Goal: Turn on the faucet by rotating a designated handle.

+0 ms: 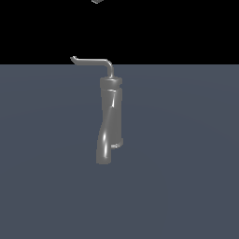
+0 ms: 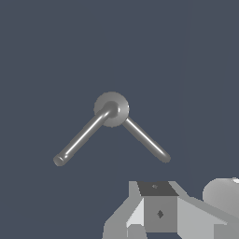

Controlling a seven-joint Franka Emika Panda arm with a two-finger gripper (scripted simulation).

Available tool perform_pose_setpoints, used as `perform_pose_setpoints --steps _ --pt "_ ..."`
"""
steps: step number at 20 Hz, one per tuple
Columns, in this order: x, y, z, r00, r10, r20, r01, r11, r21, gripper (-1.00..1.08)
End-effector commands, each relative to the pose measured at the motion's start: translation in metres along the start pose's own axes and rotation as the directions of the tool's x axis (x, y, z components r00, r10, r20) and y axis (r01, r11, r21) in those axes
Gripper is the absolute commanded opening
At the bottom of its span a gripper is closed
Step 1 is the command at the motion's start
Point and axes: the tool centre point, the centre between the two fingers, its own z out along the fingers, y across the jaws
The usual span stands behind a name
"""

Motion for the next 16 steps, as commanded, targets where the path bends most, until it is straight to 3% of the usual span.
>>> perform_pose_setpoints --steps 1,8,16 --pt "0.003 -0.011 0.007 0.998 0.06 -0.001 -0.06 0.998 0.0 -1.0" --pt "0.012 -0.04 0.028 0.975 0.223 -0.007 -0.223 0.975 -0.001 -1.0" --pt "0.019 -0.073 0.055 0.916 0.4 -0.022 -0.4 0.916 0.0 -1.0"
